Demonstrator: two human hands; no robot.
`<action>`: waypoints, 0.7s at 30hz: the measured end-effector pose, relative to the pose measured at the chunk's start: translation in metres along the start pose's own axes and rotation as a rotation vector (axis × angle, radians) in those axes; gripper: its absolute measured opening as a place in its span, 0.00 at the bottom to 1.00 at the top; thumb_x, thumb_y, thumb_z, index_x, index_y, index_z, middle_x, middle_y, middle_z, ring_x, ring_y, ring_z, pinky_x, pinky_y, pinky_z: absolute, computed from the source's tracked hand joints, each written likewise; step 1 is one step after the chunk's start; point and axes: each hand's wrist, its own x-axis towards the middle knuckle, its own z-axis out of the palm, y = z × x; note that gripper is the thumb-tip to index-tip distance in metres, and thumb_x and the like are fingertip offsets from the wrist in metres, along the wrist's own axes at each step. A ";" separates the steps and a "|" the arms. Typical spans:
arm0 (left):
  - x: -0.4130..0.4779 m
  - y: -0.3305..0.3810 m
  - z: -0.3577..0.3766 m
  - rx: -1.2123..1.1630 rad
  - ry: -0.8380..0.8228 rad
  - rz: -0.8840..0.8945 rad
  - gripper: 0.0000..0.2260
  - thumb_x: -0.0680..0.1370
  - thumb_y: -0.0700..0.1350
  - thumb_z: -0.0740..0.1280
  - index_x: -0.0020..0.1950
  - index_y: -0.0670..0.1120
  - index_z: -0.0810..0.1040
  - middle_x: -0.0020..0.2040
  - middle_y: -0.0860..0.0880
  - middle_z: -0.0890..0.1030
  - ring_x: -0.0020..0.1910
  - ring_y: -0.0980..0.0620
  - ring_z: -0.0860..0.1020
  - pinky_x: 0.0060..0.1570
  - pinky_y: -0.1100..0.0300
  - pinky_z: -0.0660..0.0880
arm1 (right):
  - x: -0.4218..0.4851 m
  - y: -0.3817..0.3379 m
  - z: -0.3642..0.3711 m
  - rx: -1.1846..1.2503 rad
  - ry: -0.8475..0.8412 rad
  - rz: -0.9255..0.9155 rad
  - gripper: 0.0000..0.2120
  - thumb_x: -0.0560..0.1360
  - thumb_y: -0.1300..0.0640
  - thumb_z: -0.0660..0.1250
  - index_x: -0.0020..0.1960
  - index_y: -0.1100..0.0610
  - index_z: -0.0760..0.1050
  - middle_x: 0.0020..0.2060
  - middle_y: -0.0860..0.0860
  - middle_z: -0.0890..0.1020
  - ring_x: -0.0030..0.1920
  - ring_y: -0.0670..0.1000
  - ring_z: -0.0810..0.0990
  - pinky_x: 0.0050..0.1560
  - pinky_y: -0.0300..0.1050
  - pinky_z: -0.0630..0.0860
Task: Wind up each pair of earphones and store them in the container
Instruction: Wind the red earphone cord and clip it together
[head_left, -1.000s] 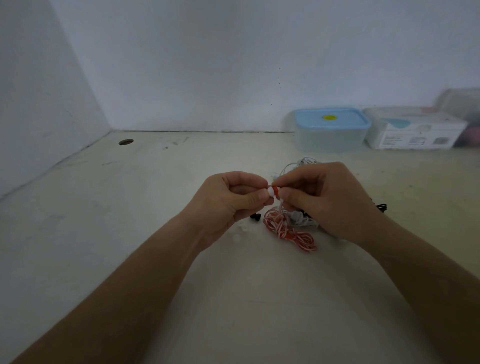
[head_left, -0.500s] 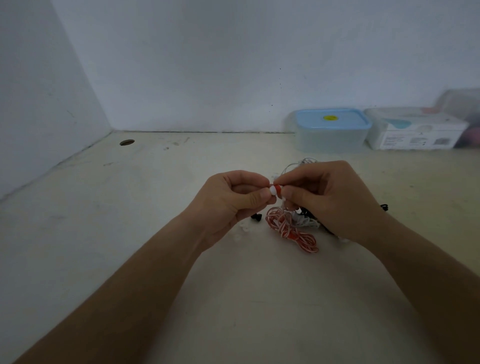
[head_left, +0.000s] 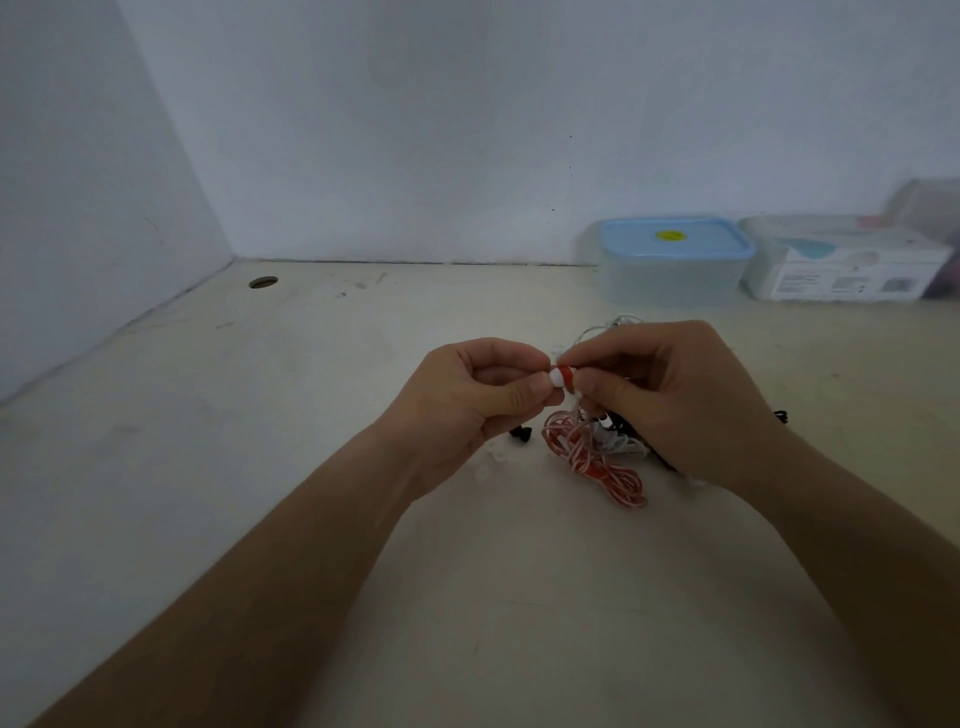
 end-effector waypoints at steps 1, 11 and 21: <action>0.000 0.000 0.000 -0.005 -0.001 0.003 0.10 0.64 0.36 0.74 0.45 0.40 0.82 0.40 0.43 0.85 0.40 0.50 0.85 0.41 0.64 0.80 | 0.000 0.000 -0.001 0.018 -0.001 0.001 0.06 0.75 0.66 0.72 0.48 0.58 0.85 0.35 0.53 0.85 0.35 0.53 0.84 0.38 0.44 0.81; 0.001 -0.002 0.000 0.025 0.023 0.008 0.11 0.64 0.37 0.74 0.46 0.39 0.82 0.40 0.42 0.85 0.39 0.50 0.84 0.41 0.64 0.80 | -0.003 0.000 0.004 -0.111 0.039 -0.036 0.04 0.72 0.59 0.75 0.47 0.52 0.85 0.37 0.44 0.86 0.39 0.43 0.85 0.44 0.39 0.81; 0.000 -0.001 0.000 -0.008 -0.006 -0.007 0.11 0.64 0.36 0.73 0.46 0.39 0.81 0.40 0.42 0.85 0.40 0.50 0.85 0.42 0.64 0.81 | 0.000 0.002 0.000 -0.083 -0.002 -0.021 0.06 0.74 0.63 0.73 0.48 0.54 0.85 0.37 0.46 0.86 0.40 0.46 0.85 0.44 0.42 0.81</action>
